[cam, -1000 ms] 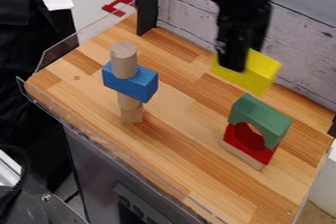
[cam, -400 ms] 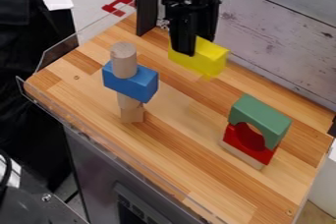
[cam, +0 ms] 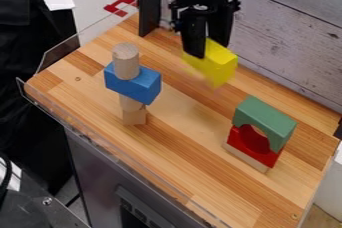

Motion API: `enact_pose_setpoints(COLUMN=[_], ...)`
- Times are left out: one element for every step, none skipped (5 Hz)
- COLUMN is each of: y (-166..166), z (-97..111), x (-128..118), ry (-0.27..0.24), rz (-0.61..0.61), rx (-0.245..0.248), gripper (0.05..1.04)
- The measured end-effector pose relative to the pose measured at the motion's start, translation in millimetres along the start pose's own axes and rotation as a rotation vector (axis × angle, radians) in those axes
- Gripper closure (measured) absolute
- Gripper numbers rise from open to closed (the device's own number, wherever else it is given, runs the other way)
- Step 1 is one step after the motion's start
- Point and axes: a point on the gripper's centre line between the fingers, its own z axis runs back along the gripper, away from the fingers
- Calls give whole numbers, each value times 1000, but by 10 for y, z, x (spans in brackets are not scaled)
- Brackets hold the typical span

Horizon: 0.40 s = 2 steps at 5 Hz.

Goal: Taking off the yellow rectangular block and place it in the middle of the table

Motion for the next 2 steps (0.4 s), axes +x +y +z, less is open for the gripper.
enact_pose_setpoints(y=[15,14], z=[-82,-99], x=[-7,30], ry=[4,19], rz=[-183,-260], rx=[-11,-42], gripper=[553,553])
